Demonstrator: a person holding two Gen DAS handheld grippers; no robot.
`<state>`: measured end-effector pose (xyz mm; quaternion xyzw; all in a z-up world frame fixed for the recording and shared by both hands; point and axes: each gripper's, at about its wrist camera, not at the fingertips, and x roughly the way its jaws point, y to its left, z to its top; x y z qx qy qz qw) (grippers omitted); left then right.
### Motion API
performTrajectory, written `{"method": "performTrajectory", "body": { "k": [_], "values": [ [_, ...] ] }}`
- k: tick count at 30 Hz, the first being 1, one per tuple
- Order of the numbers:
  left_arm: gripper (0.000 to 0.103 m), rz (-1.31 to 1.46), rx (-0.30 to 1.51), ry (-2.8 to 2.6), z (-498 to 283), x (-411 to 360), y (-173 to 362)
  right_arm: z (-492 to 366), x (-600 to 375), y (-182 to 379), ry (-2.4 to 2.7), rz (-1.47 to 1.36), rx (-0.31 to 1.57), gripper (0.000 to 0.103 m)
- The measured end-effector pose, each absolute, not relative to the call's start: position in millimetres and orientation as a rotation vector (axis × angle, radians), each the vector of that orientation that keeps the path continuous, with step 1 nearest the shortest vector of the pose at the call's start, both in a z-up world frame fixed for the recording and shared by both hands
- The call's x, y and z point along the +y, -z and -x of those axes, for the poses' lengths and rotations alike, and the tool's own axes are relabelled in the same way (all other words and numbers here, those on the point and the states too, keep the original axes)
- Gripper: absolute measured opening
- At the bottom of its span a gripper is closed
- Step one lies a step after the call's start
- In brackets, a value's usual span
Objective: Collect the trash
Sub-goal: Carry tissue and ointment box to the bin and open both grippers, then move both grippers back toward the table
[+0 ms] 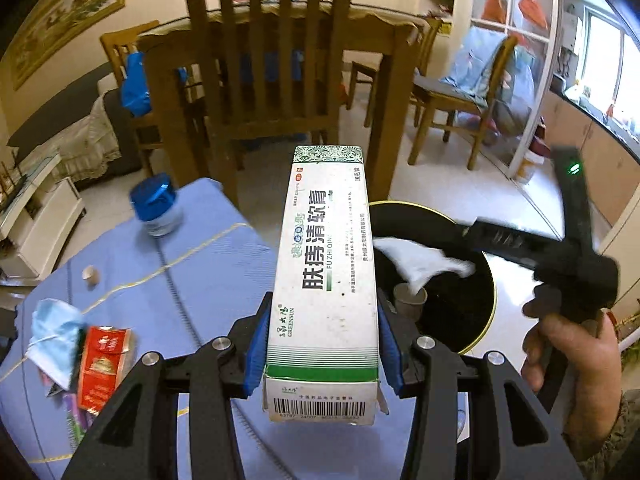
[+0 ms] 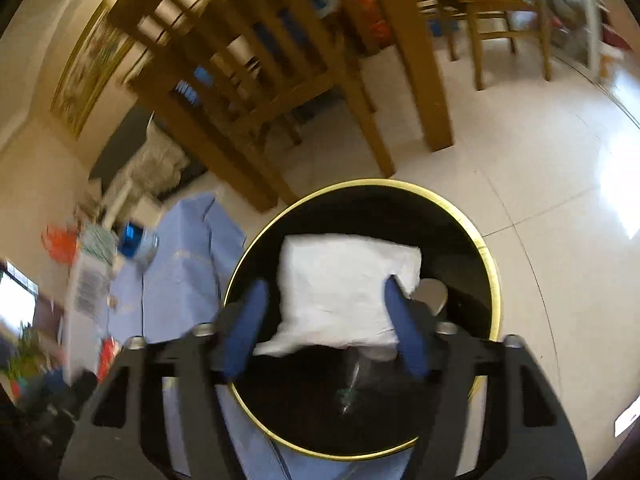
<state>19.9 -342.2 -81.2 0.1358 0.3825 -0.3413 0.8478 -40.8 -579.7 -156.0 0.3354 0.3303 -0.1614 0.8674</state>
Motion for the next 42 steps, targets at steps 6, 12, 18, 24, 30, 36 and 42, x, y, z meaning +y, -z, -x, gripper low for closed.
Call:
{"method": "performTrajectory", "body": {
  "k": [6,12,18,24,30,36,42],
  "values": [
    [0.045,-0.317,0.828,0.74,-20.1,-365.5,92.1,62.9,-593.4,147.8,0.386,-0.768,0.594,0.074],
    [0.045,-0.351,0.871,0.766,-19.7,-391.0,110.2,96.4,-612.3,140.7,0.462,-0.848,0.463,0.084],
    [0.046,-0.38,0.909,0.781,-22.0,-417.7,124.4,108.6,-624.4,142.9,0.498,-0.898,0.425,0.088],
    [0.052,-0.436,0.904,0.743,-23.3,-430.2,133.7,106.2,-624.5,141.1,0.49,-0.886,0.436,0.088],
    [0.066,-0.456,0.867,0.712,-19.3,-423.6,130.2,102.0,-621.3,142.2,0.488,-0.871,0.459,0.088],
    [0.076,-0.453,0.828,0.695,-6.6,-395.5,118.3,90.2,-614.2,142.1,0.497,-0.826,0.507,0.089],
    [0.09,-0.41,0.804,0.673,15.1,-333.3,107.1,69.2,-594.6,142.6,0.489,-0.728,0.585,0.09]
  ]
}}
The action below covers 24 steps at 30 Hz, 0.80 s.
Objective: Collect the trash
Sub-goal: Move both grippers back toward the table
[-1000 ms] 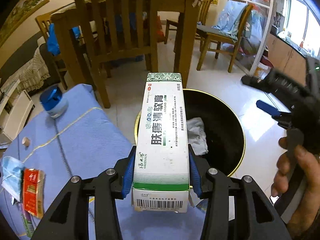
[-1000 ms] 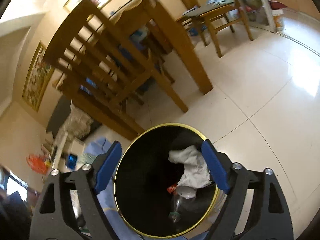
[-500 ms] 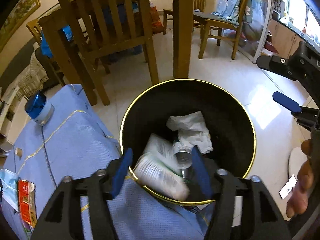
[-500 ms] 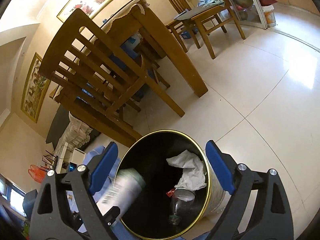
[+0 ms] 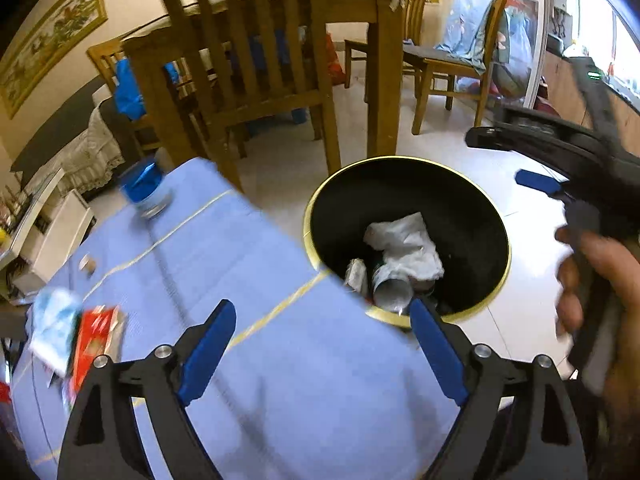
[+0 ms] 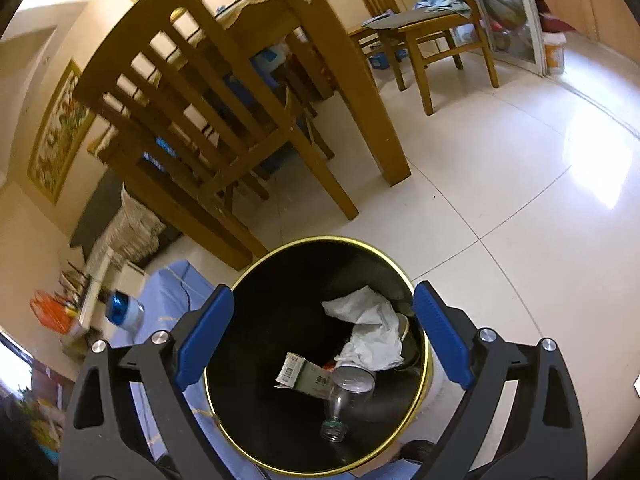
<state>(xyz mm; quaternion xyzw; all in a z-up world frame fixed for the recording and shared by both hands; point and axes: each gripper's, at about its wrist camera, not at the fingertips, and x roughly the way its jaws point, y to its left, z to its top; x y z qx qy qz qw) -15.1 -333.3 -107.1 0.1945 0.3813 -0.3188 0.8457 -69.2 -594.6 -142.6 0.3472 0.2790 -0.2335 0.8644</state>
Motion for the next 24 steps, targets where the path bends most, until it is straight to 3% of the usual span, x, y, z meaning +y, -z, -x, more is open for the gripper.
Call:
{"method": "performTrajectory", "body": {
  "k": [2,10,13,24],
  "values": [
    [0.096,-0.402,0.793,0.647,21.7,-309.3,105.2,59.6,-585.8,143.7,0.47,-0.687,0.62,0.09],
    [0.096,-0.312,0.828,0.468,34.4,-171.9,116.4,13.0,-504.7,136.4,0.196,-0.455,0.722,0.091],
    [0.096,-0.254,0.865,0.386,31.3,-123.6,124.9,-3.3,-448.7,133.3,0.056,-0.35,0.768,0.097],
    [0.096,-0.091,0.845,0.257,15.2,-26.1,120.7,-66.1,-278.0,136.8,-0.201,-0.356,0.908,0.097]
  ]
}}
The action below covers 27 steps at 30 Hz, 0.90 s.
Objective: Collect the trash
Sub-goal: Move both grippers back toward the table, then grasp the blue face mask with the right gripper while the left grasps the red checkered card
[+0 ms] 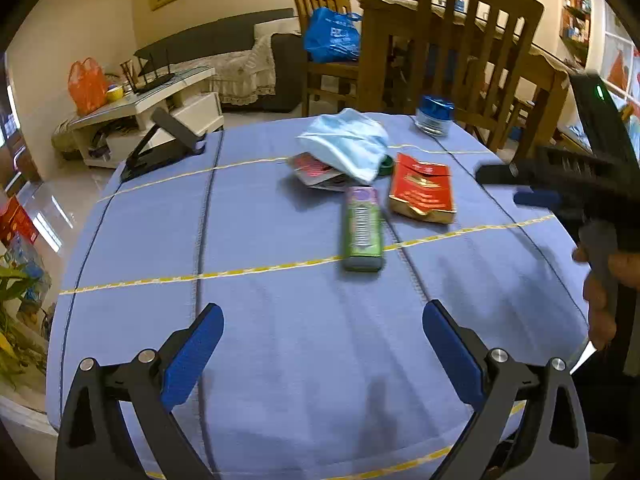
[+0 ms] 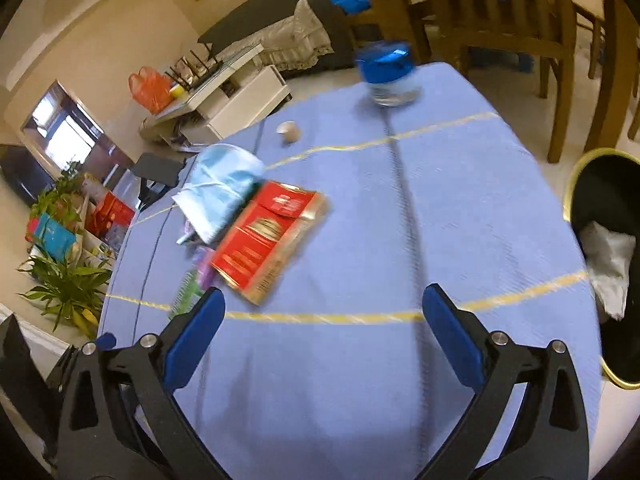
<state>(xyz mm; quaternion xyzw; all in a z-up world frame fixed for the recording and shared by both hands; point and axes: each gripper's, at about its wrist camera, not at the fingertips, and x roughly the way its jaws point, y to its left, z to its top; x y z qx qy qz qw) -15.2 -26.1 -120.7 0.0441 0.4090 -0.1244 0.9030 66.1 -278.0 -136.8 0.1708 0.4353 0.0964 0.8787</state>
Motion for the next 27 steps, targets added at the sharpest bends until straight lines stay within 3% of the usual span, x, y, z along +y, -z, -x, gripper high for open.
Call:
{"method": "performTrajectory", "body": {
  "k": [7,18,19,20,22,27],
  "values": [
    [0.096,0.0,0.861,0.247,7.3,4.6,133.8,-122.4,-201.7,101.9,-0.297,-0.198,0.86,0.097],
    [0.096,0.088,0.889,0.27,-4.2,24.6,139.4,-222.8,-145.5,123.0,-0.289,0.052,0.979,0.095],
    [0.096,0.09,0.889,0.27,-4.3,24.9,139.7,-224.5,-145.6,125.6,-0.327,0.043,1.003,0.074],
    [0.096,0.092,0.889,0.27,-4.6,25.0,139.8,-223.4,-148.8,128.3,-0.358,0.022,1.025,0.035],
    [0.096,0.096,0.888,0.271,-4.4,24.7,139.6,-216.8,-156.0,126.9,-0.396,-0.03,1.048,0.007],
    [0.096,0.099,0.894,0.268,-3.4,23.9,140.6,-181.1,-160.7,113.9,-0.471,-0.036,1.035,0.003]
  ]
}}
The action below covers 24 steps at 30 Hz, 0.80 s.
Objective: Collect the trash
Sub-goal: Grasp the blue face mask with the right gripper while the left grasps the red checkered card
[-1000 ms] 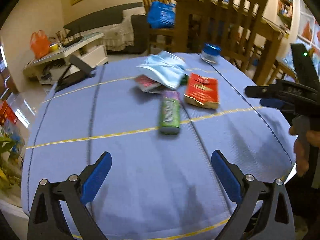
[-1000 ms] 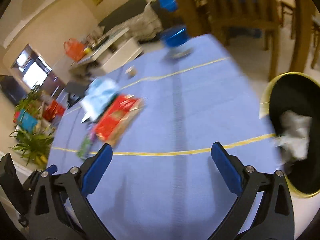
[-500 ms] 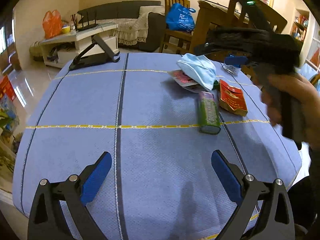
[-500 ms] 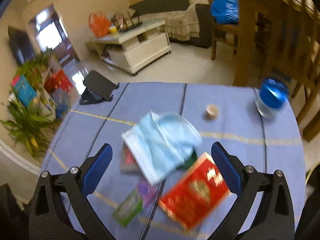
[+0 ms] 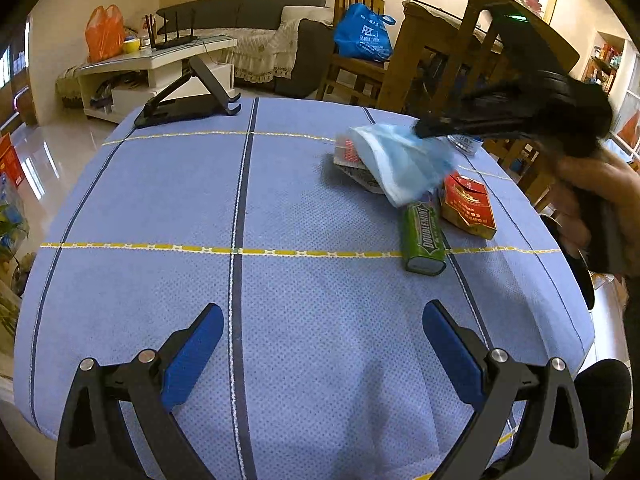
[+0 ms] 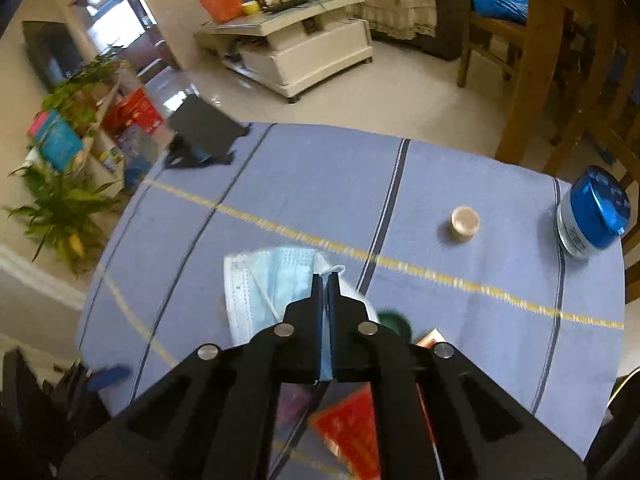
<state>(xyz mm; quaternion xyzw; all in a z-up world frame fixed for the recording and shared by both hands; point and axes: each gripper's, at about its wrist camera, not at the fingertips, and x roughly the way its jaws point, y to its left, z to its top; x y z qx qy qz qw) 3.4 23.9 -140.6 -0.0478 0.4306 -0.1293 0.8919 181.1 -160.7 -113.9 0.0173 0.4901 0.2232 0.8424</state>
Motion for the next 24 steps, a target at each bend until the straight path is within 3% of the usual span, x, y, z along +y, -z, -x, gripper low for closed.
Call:
{"method": "performTrajectory", "body": {
  "k": [8,15,24],
  "values": [
    [0.096,0.077,0.906,0.251,-6.1,18.0,145.7,-101.3,-243.8,79.4,-0.558,-0.357,0.925,0.003],
    [0.096,0.04,0.918,0.263,-7.6,1.3,145.0,-58.7,-337.9,97.1,-0.425,-0.496,0.894,0.003],
    [0.096,0.257,1.016,0.221,-100.8,-30.7,119.2,-33.8,-401.0,128.6,-0.375,-0.618,0.834,0.003]
  ]
}}
